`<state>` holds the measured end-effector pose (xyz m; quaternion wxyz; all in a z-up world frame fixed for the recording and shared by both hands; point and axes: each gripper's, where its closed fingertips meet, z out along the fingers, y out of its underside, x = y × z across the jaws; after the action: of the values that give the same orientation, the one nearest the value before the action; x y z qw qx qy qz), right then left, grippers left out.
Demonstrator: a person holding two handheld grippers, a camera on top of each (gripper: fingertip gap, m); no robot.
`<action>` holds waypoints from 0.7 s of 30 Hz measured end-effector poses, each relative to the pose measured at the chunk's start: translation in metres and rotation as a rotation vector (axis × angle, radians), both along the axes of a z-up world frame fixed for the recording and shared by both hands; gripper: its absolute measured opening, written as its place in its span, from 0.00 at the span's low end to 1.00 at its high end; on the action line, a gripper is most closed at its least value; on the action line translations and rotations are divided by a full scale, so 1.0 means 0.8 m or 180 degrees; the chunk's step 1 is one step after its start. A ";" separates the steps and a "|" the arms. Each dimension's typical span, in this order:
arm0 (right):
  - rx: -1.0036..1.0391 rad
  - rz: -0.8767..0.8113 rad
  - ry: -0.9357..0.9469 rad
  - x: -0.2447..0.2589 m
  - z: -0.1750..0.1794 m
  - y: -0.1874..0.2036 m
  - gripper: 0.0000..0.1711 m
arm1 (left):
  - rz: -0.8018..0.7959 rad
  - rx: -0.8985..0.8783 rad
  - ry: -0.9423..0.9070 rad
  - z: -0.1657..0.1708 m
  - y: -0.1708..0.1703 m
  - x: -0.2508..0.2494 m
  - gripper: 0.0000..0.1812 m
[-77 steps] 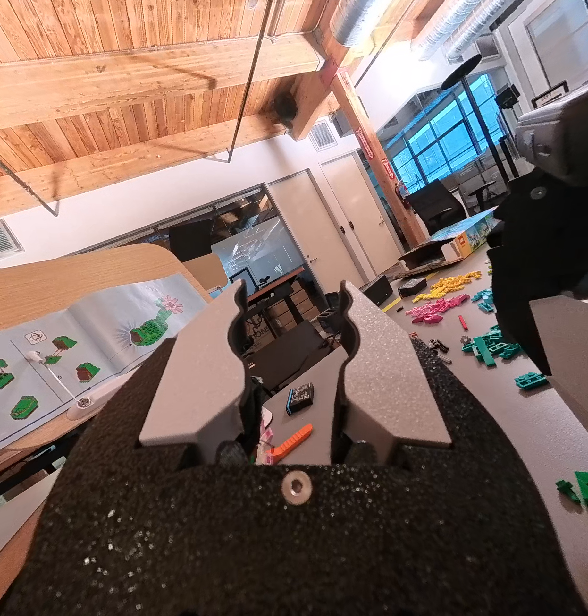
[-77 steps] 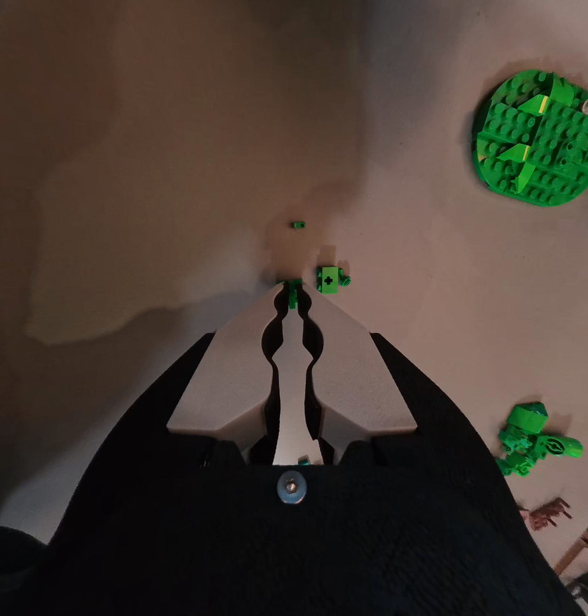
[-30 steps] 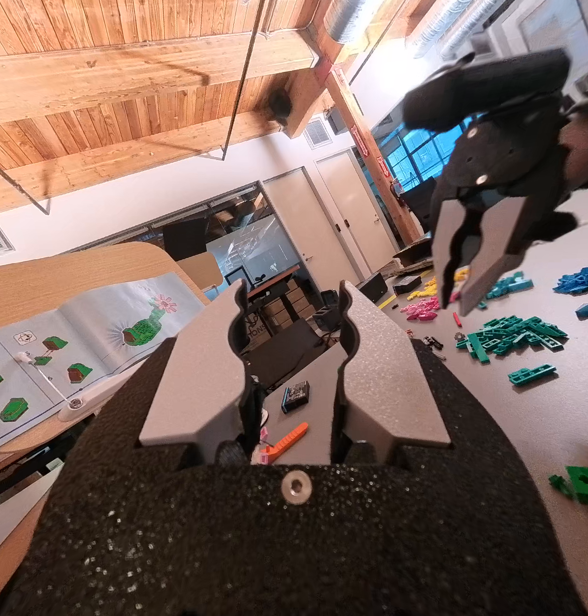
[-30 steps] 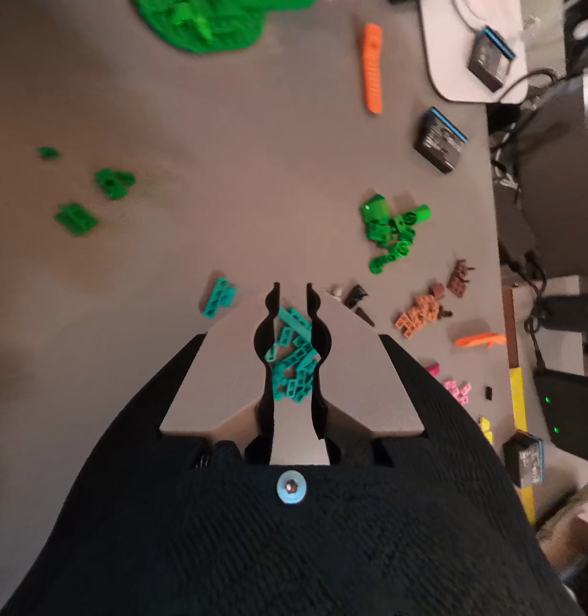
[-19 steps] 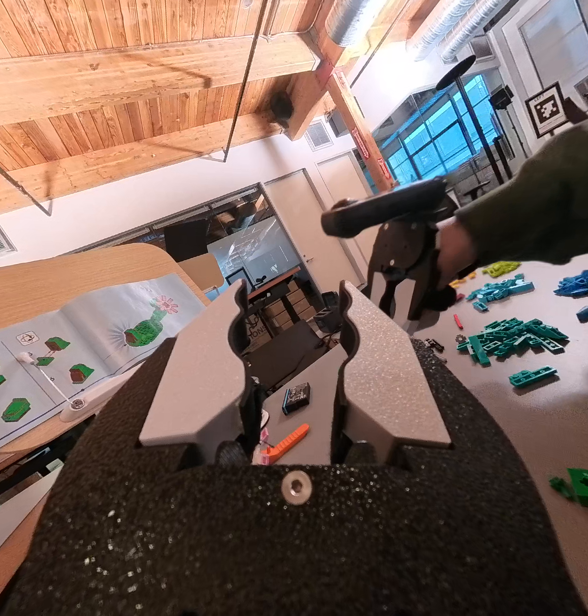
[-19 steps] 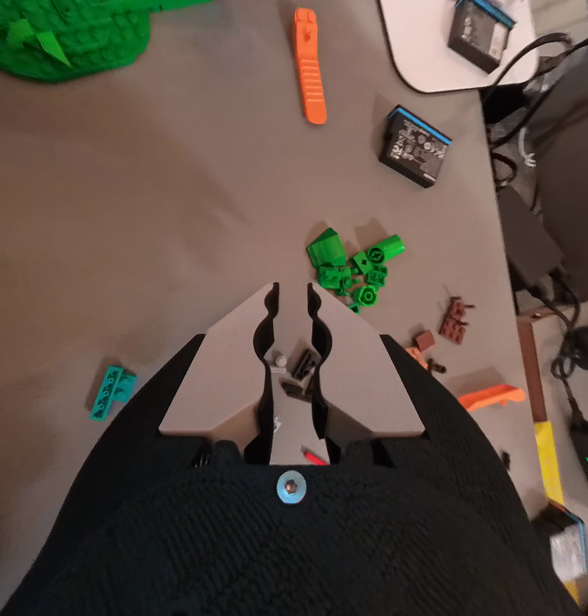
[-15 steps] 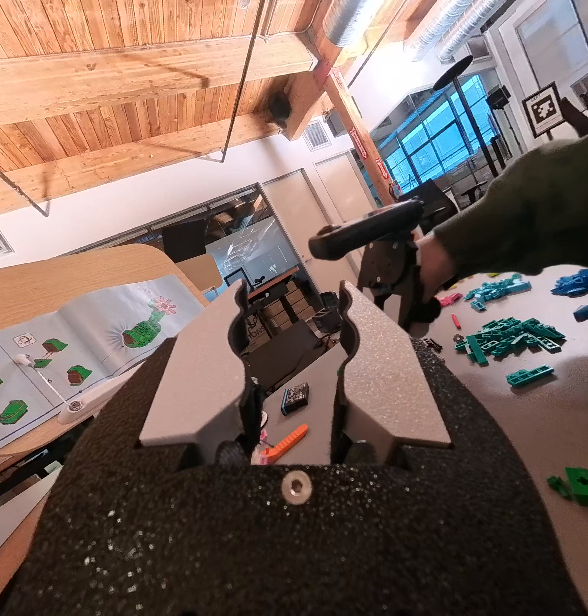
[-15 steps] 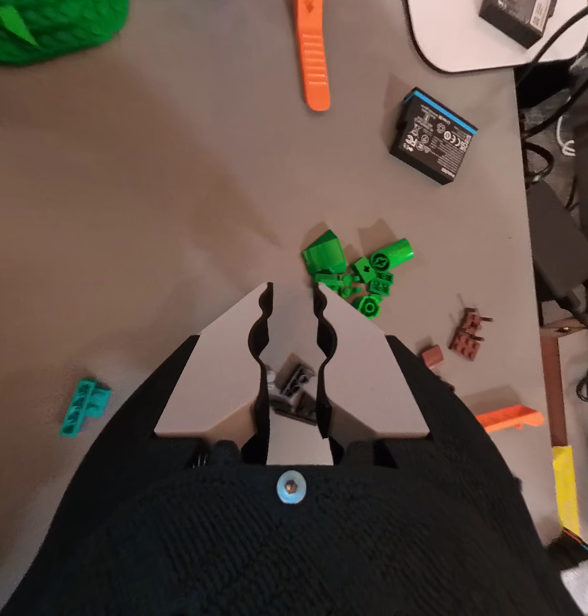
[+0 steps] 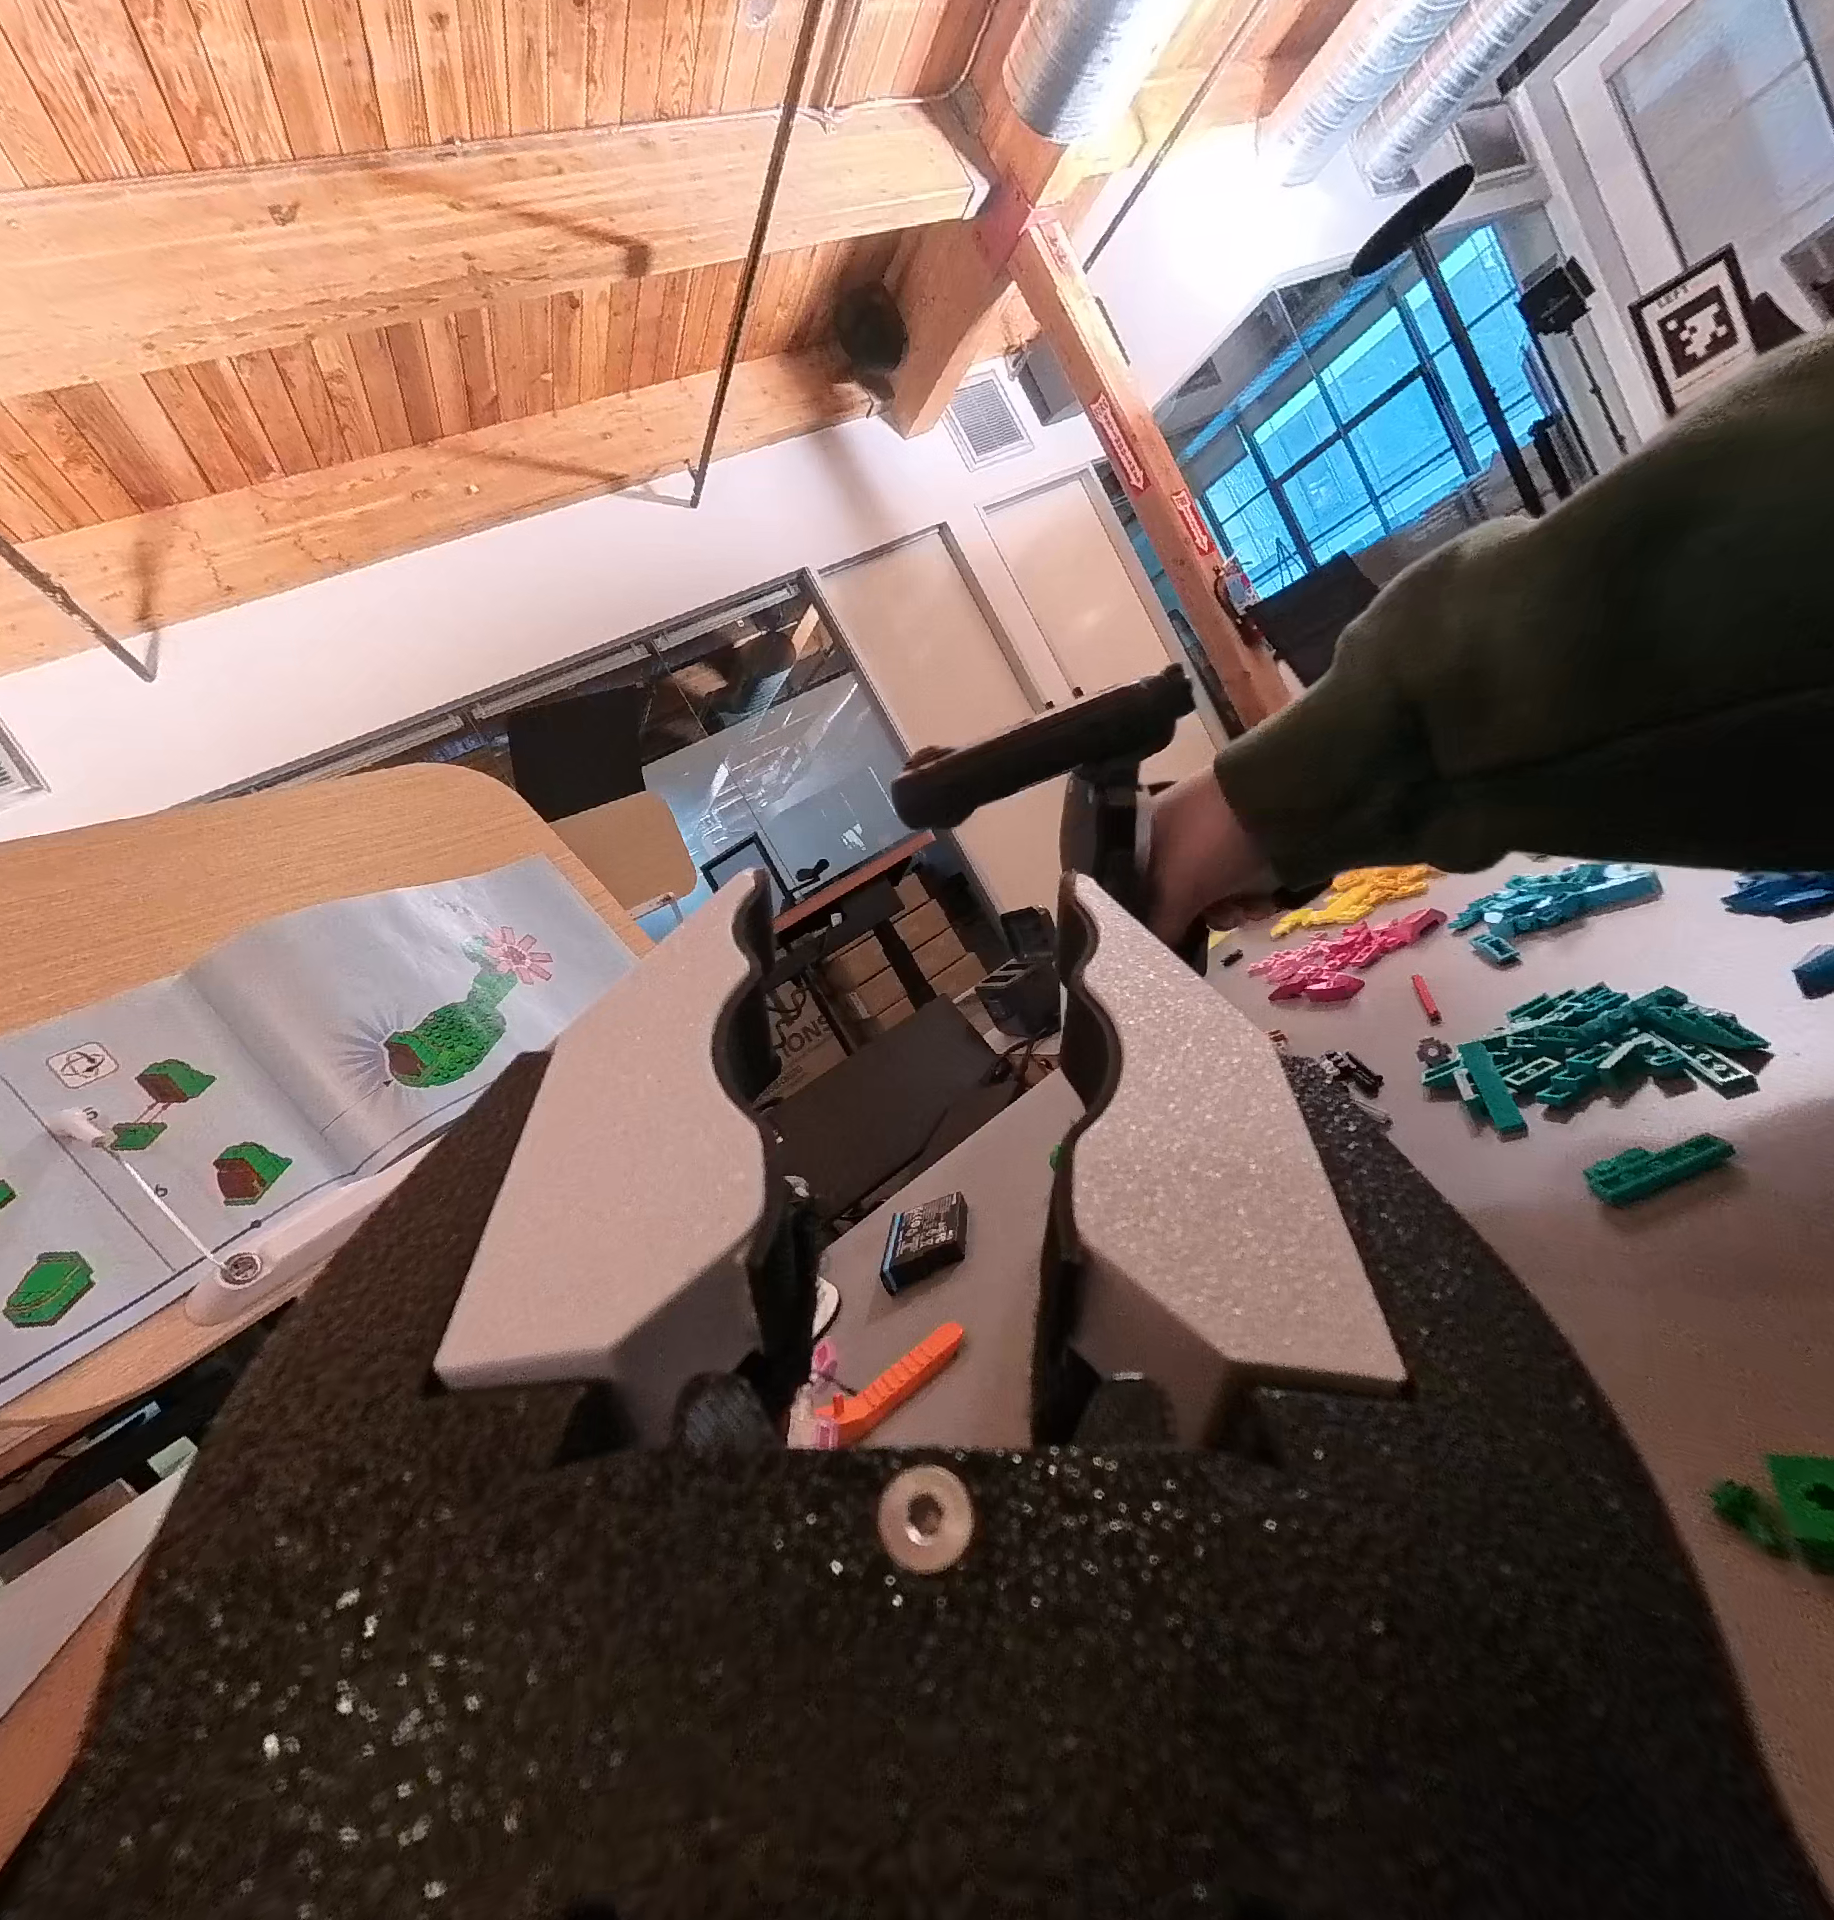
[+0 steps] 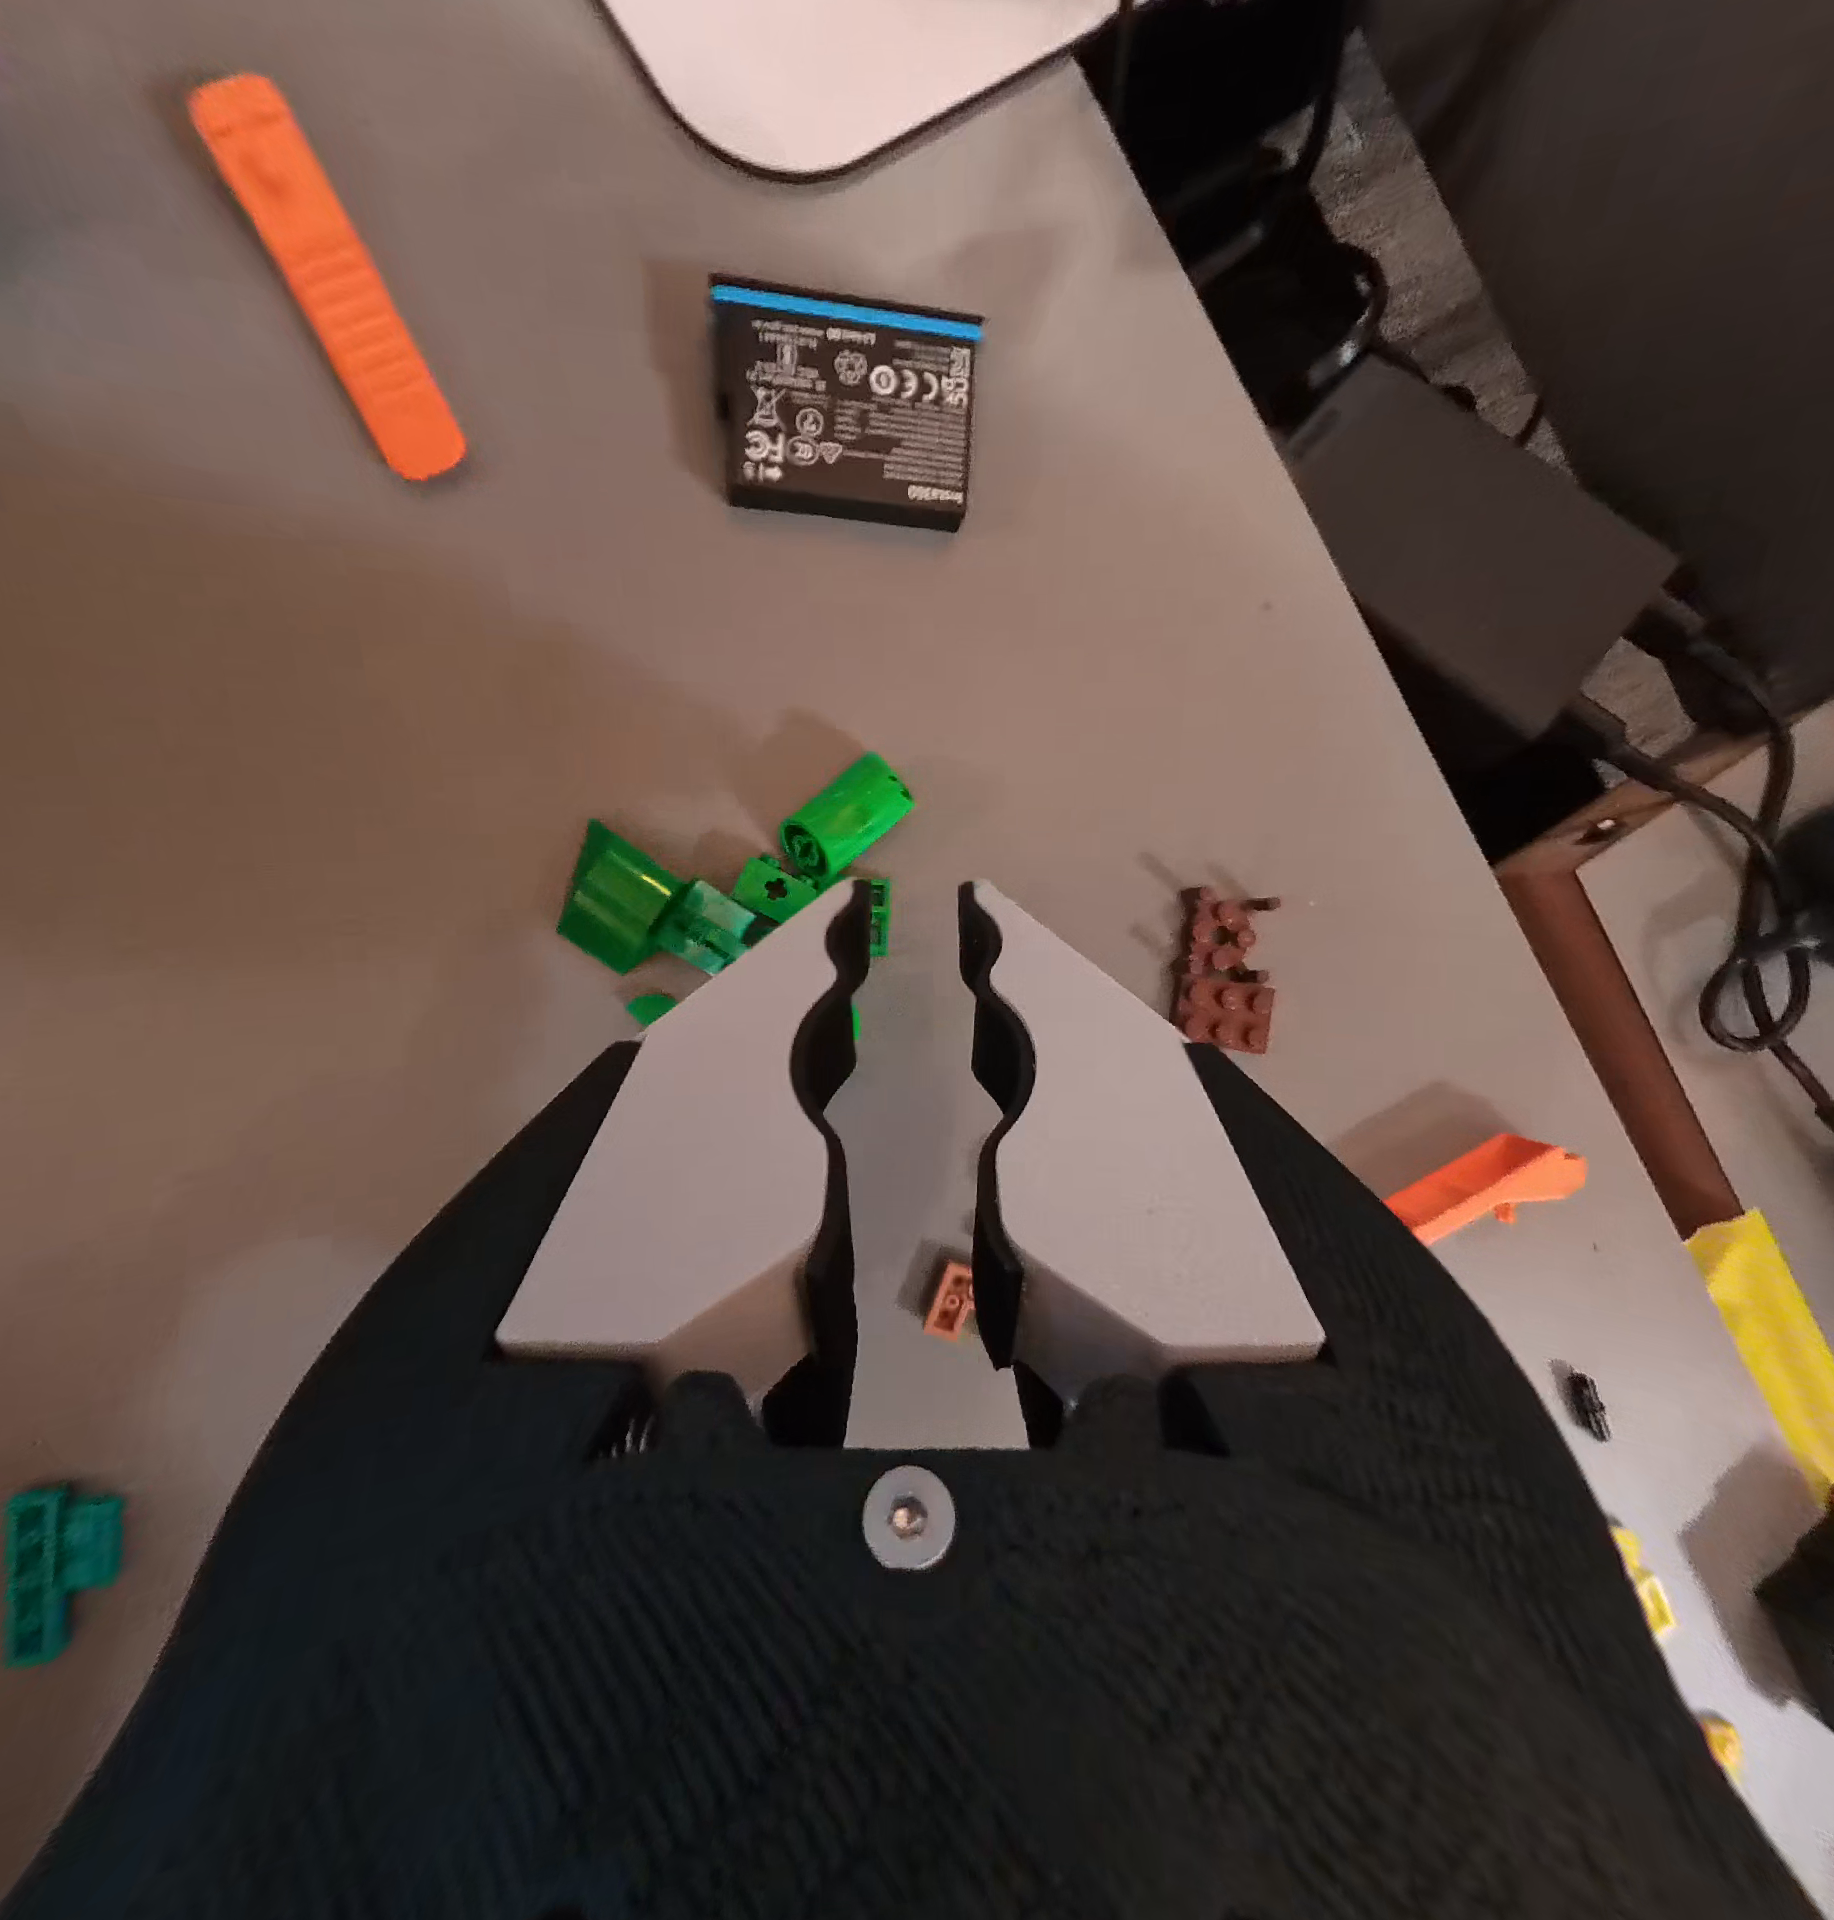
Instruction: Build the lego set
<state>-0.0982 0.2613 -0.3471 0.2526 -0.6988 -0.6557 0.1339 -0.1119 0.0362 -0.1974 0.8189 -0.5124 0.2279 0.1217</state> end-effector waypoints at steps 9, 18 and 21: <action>-0.0100 0.0246 -0.0550 0.027 -0.023 -0.017 0.10 | -0.0011 -0.0015 0.0013 -0.001 0.001 0.002 0.28; -0.0060 0.0280 -0.0433 0.027 -0.014 -0.018 0.10 | -0.0015 -0.0014 0.0018 -0.001 0.001 0.002 0.28; -0.0096 0.0315 -0.0368 0.021 -0.012 -0.022 0.10 | -0.0013 -0.0013 0.0021 -0.001 0.001 0.002 0.28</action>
<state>-0.0811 0.2434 -0.3567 0.1968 -0.6758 -0.7009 0.1156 -0.1101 0.0367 -0.1982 0.8174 -0.5132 0.2320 0.1212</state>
